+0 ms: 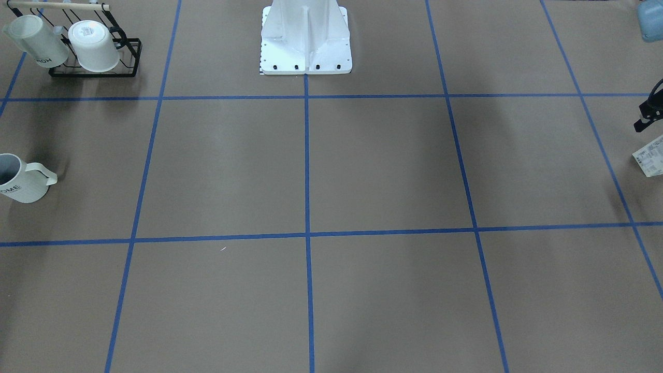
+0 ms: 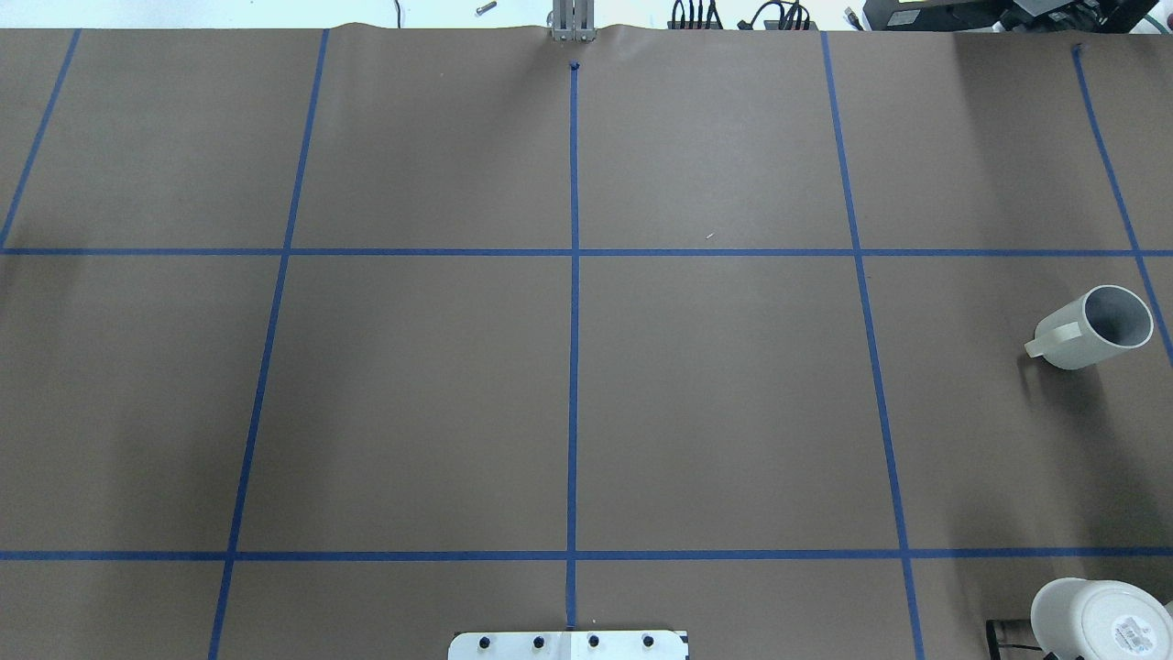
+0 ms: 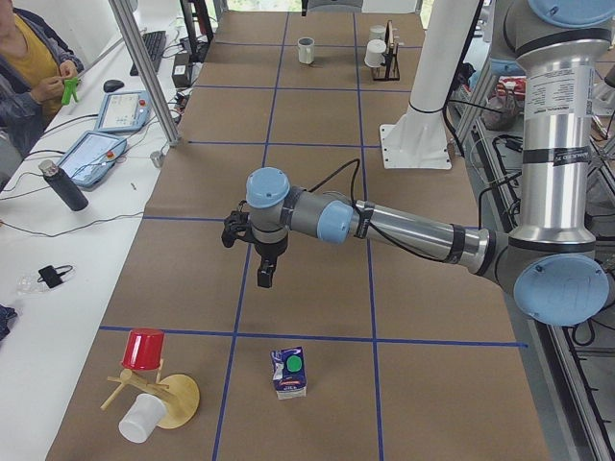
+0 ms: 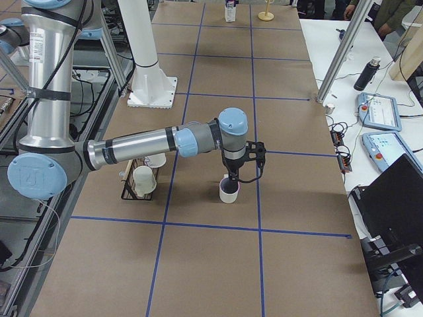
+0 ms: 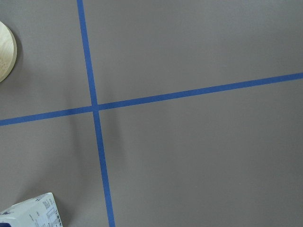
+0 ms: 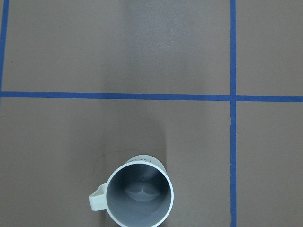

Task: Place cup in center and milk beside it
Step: 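Lower the right gripper over the white mug at the table edge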

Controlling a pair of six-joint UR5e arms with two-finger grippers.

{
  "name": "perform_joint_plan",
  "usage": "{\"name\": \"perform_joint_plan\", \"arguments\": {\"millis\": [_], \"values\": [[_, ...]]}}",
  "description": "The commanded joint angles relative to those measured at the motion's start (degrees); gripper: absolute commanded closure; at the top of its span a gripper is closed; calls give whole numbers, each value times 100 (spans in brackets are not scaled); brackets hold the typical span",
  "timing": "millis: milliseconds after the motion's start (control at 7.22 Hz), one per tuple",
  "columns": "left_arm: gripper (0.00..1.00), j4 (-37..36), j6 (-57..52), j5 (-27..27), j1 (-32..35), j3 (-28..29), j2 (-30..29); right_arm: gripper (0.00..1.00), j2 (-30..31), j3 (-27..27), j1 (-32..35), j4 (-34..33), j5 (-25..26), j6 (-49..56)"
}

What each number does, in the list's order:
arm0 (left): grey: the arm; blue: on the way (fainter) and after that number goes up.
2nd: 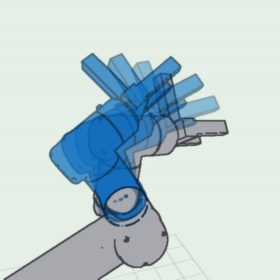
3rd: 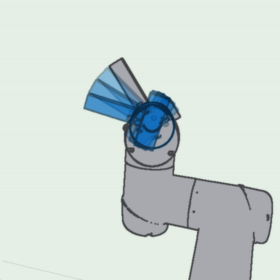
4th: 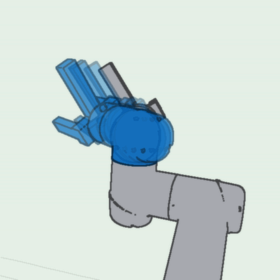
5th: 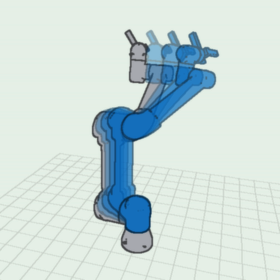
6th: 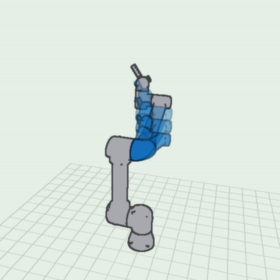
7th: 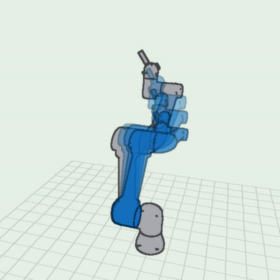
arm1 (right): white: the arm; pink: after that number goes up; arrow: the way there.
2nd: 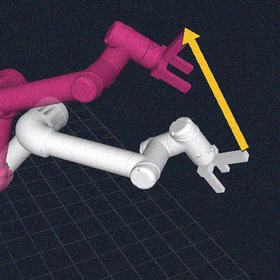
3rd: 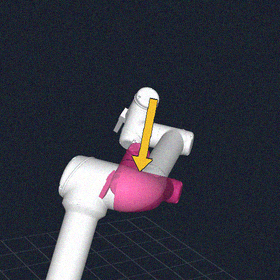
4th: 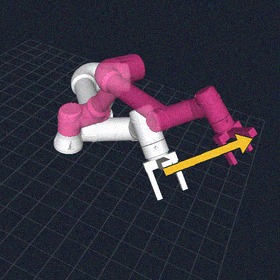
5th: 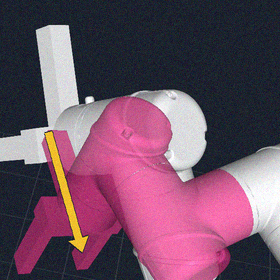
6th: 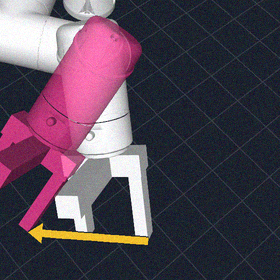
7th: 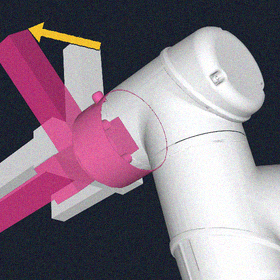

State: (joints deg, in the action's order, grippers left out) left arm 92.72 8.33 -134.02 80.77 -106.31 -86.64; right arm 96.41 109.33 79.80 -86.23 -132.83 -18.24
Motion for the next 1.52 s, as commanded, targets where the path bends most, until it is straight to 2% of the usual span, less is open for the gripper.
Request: {"name": "perform_joint_plan", "arguments": {"millis": [0, 831, 1108, 1385], "values": [[2, 9, -7, -1, -8, -4, -2, 0, 88, -44, -78, -8, 3, -4], [2, 9, -7, -1, -9, -92, -10, 0, -43, -588, -605, 36, 117, -13], [2, 9, 2, 8, -17, -83, -28, 0, -52, -1218, -649, 927, 117, -21], [2, 9, 2, -1, -9, -127, -28, 2, -175, -1397, -806, 1151, 117, -519]]}}
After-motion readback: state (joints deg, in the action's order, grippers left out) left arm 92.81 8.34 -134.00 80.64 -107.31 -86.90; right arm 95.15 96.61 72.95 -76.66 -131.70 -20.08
